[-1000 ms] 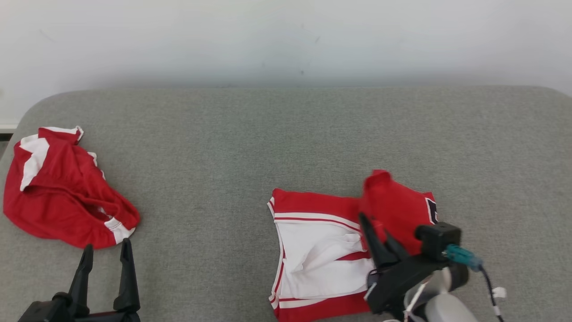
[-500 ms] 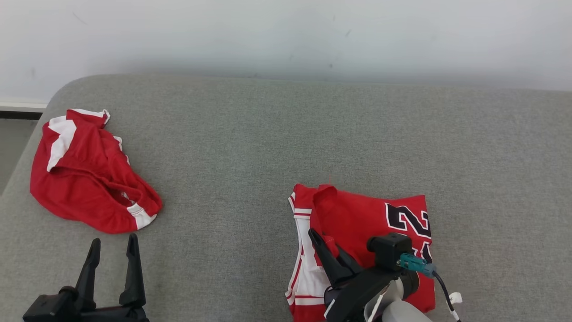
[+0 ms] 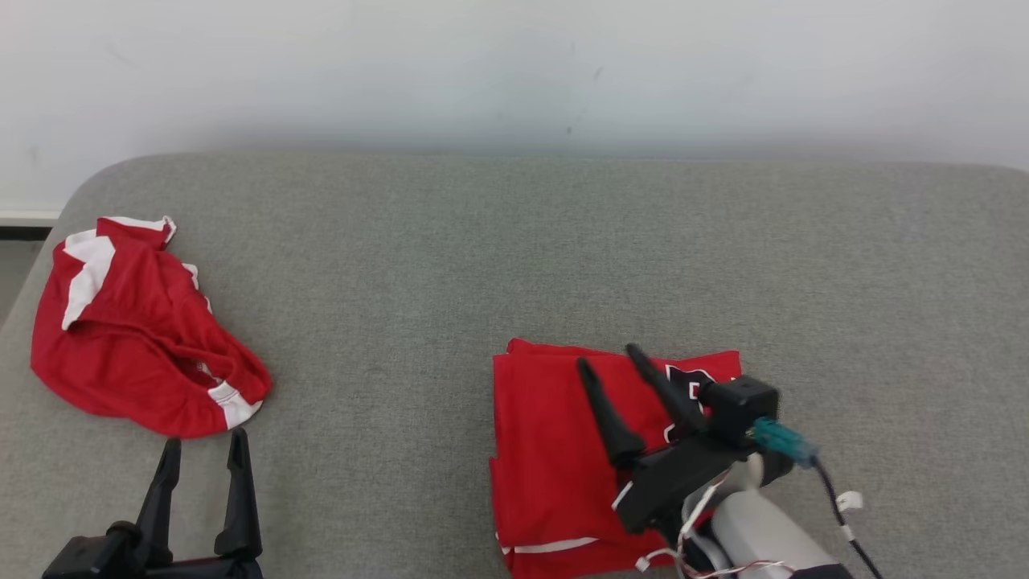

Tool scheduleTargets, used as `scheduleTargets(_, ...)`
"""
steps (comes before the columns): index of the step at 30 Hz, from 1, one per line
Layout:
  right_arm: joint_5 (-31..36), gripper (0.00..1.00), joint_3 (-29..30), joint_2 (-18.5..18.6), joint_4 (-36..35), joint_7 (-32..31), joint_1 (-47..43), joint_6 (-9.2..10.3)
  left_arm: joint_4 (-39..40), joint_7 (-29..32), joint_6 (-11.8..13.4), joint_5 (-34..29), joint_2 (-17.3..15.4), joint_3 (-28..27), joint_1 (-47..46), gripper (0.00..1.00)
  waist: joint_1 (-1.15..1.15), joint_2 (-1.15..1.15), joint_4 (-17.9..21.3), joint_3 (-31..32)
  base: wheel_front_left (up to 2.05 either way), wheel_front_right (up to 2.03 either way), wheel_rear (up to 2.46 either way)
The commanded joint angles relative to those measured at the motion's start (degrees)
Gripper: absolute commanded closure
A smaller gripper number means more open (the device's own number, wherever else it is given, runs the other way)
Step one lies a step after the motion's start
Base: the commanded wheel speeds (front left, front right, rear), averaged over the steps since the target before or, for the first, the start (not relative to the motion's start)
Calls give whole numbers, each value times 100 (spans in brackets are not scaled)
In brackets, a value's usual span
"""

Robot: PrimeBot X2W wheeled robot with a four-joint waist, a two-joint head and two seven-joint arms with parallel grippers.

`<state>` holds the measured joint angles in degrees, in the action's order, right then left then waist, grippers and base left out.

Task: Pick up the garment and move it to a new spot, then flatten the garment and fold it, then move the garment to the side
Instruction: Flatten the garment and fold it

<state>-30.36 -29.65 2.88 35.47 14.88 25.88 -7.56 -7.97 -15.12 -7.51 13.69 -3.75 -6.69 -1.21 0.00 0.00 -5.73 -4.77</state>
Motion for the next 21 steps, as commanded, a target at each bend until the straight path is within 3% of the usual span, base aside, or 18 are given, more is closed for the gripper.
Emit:
scheduleTargets(1,197,0,235,2,-128,31,-89,15,31,-3,5,-26,-15,-9,39,0,0,0,101,77,0,0,0)
scheduleTargets(7,937,0,1421,215,-1166,35,-829,15,88,-3,5,-75,-6,2,103,0,0,0,248,210,0,0,0)
scheduleTargets(13,1391,0,2231,361,-2180,36,-1679,15,107,-3,5,-131,-6,-31,158,0,0,0,368,321,0,0,0)
scheduleTargets(21,1648,0,2646,271,-2856,28,-2535,15,124,-3,5,-239,-87,79,247,0,0,0,409,481,0,0,0)
